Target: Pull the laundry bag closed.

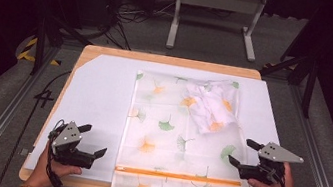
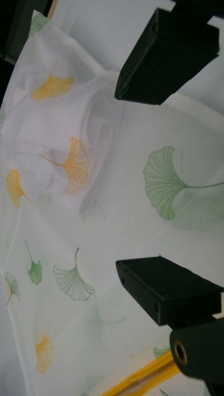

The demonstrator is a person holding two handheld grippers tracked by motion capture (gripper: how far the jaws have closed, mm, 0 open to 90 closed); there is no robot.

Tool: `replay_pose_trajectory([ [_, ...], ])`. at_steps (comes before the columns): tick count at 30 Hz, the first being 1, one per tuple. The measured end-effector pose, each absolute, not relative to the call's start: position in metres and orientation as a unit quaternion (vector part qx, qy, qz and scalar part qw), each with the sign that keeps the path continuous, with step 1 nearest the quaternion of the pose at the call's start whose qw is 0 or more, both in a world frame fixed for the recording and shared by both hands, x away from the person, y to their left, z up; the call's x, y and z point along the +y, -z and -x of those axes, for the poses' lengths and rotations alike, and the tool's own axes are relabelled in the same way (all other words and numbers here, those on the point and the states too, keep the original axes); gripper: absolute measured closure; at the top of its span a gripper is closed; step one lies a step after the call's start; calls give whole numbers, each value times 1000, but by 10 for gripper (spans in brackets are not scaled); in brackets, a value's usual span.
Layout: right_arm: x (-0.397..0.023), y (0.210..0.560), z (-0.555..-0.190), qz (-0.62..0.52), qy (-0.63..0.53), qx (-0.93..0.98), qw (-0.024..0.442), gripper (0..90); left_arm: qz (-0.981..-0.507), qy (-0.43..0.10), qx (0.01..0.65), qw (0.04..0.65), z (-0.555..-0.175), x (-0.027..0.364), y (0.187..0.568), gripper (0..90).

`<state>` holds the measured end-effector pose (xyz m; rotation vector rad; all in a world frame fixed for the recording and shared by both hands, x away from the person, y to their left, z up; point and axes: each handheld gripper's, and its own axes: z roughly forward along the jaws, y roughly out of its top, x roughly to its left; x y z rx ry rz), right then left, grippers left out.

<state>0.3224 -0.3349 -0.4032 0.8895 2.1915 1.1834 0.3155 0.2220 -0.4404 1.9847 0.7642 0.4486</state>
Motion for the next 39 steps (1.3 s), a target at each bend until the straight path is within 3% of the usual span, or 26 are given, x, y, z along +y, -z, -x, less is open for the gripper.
replay_pose_trajectory([
  [6, -330, 408, -325, -321, -431, 812, 227, 163, -821, -167, 287, 465, -312, 219, 441, 76],
  [9, -326, 408, -327, -320, -438, 813, 211, 218, -825, -155, 277, 468, -310, 218, 443, 96],
  [17, -309, 409, -331, -298, -437, 826, 196, 263, -828, -150, 268, 468, -300, 220, 441, 143],
  [22, -297, 409, -331, -271, -433, 839, 189, 376, -826, -152, 250, 482, -294, 221, 438, 522],
  [25, -294, 409, -331, -267, -434, 840, 187, 377, -828, -148, 243, 484, -292, 219, 437, 690],
  [26, -293, 409, -330, -265, -434, 841, 186, 386, -829, -148, 239, 485, -292, 217, 436, 690],
  [31, -283, 410, -331, -258, -438, 845, 166, 418, -838, -143, 217, 480, -303, 203, 432, 887],
  [39, -259, 411, -329, -240, -443, 853, 137, 462, -855, -120, 195, 464, -322, 179, 432, 900],
])
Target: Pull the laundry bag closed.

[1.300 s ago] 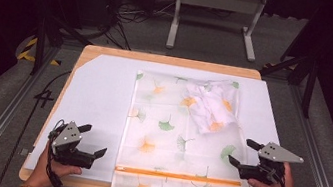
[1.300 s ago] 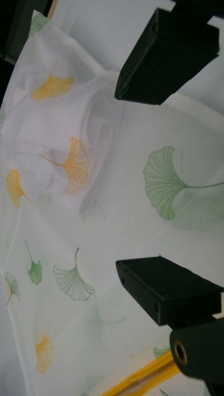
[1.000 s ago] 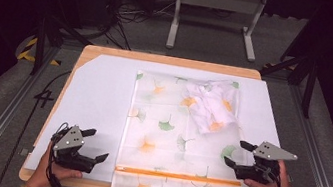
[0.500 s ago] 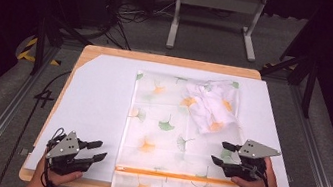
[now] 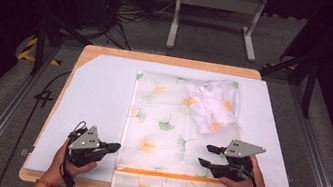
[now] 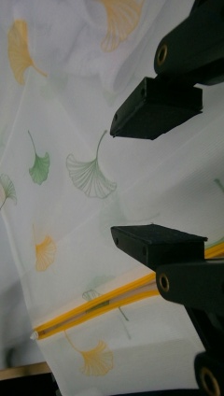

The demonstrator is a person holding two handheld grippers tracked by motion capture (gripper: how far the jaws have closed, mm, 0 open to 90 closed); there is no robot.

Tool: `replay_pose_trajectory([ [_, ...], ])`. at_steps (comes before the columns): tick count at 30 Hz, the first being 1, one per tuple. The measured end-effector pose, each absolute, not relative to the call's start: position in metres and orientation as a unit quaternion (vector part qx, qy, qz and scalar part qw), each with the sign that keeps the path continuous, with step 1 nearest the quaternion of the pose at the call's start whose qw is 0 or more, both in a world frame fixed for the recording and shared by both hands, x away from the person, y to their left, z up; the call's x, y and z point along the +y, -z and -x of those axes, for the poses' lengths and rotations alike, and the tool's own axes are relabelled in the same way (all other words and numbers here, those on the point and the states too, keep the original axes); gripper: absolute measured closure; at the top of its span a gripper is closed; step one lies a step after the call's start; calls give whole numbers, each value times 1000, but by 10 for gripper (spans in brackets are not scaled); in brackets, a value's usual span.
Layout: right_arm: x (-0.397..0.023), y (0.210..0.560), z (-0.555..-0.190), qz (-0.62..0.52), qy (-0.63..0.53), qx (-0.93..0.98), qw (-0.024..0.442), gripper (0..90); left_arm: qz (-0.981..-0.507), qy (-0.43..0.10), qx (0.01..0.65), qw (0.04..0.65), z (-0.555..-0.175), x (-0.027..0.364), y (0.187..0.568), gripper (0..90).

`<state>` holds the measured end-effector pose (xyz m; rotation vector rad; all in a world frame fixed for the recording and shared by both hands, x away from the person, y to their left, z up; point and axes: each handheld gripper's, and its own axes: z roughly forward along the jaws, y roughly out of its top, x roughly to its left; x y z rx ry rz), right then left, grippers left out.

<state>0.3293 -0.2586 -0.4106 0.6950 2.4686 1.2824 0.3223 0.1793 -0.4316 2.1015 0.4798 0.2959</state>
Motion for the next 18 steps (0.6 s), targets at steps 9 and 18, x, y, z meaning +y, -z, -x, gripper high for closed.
replay_pose_trajectory([
  [9, -224, 411, -326, -209, -437, 868, 106, 464, -868, -102, 168, 456, -349, 154, 432, 900],
  [18, -205, 416, -325, -199, -433, 875, 93, 406, -876, -94, 164, 444, -356, 146, 440, 900],
])
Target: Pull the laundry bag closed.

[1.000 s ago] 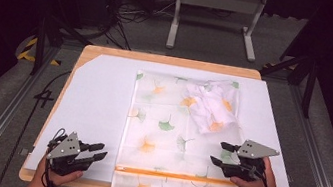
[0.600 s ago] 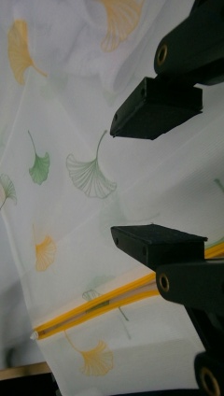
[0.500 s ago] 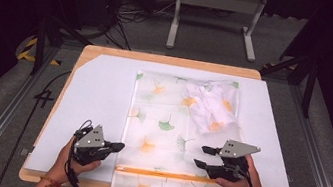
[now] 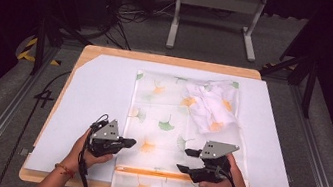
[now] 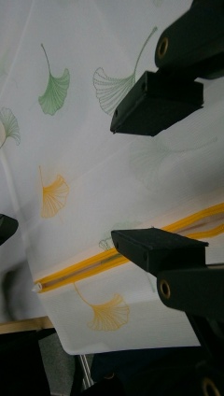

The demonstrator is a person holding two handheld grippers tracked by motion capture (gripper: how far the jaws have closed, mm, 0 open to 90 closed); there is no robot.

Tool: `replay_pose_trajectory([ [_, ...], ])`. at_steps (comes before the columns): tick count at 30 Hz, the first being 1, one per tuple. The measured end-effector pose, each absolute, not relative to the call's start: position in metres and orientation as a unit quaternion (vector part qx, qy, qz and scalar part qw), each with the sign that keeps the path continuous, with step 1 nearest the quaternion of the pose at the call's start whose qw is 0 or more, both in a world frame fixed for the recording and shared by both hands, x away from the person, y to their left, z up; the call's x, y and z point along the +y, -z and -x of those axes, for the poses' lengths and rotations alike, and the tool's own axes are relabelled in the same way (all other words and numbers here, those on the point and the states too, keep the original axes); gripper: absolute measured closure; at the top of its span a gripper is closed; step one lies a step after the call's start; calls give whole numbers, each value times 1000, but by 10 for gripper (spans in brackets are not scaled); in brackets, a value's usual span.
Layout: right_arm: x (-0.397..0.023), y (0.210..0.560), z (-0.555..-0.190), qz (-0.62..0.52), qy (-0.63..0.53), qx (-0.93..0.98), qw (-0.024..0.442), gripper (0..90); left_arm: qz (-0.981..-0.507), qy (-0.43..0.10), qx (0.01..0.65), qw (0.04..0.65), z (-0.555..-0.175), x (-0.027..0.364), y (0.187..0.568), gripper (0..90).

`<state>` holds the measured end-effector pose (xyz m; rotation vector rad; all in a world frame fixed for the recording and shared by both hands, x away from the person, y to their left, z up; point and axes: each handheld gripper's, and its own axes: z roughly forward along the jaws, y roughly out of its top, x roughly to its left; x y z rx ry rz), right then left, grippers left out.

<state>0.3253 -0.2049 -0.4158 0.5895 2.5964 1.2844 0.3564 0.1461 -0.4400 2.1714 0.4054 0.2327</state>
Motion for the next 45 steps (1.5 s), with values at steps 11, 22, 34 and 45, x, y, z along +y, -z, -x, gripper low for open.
replay_pose_trajectory([
  [11, -196, 422, -324, -192, -435, 875, 88, 432, -878, -90, 159, 442, -352, 151, 443, 900],
  [22, -175, 424, -320, -177, -428, 883, 76, 464, -900, -92, 158, 395, -348, 147, 456, 900],
  [34, -141, 428, -315, -149, -423, 892, 60, 513, -901, -81, 162, 395, -350, 147, 457, 900],
  [45, -117, 431, -317, -130, -425, 895, 42, 546, -903, -75, 157, 394, -352, 147, 456, 900],
])
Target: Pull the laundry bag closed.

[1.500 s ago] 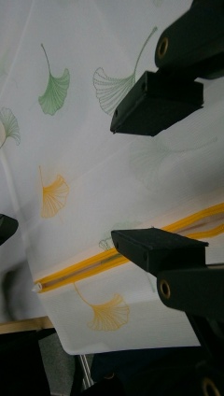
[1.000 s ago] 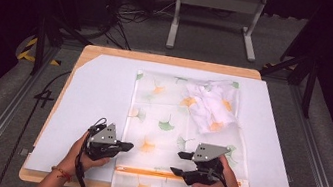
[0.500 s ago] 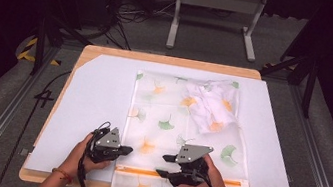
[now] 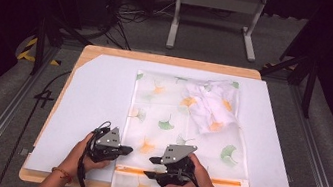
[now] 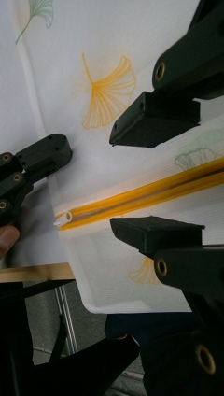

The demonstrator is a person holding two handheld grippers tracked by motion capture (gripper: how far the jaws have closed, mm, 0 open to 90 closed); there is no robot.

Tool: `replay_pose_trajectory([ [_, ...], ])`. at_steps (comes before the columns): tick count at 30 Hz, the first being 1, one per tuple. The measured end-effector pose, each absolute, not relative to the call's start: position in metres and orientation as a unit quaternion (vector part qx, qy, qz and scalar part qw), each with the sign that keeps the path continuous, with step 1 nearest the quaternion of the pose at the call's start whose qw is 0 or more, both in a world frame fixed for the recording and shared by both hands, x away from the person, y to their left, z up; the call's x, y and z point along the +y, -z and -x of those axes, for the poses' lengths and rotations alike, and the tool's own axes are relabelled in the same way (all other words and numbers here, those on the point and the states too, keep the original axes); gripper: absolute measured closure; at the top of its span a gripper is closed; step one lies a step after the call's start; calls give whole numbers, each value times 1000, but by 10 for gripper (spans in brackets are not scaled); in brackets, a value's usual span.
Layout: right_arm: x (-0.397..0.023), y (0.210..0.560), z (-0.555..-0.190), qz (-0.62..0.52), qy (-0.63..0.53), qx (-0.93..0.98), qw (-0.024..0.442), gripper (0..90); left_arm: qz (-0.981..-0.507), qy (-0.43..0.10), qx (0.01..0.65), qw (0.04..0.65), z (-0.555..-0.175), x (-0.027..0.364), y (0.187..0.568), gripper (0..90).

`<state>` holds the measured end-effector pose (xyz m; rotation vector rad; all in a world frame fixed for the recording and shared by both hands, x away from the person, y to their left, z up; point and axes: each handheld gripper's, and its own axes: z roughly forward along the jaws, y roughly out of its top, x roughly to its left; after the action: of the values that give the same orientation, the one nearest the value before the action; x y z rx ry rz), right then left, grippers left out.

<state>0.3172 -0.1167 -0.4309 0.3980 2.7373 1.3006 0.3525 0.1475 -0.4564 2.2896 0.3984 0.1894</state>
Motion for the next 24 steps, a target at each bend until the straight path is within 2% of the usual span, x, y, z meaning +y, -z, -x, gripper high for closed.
replay_pose_trajectory([
  [6, -102, 433, -317, -121, -420, 899, 32, 573, -910, -77, 152, 379, -353, 145, 454, 900],
  [15, -91, 428, -317, -125, -413, 901, 40, 610, -917, -87, 139, 363, -352, 142, 451, 900],
  [24, -75, 432, -318, -128, -413, 901, 15, 627, -920, -90, 135, 356, -352, 140, 450, 900],
])
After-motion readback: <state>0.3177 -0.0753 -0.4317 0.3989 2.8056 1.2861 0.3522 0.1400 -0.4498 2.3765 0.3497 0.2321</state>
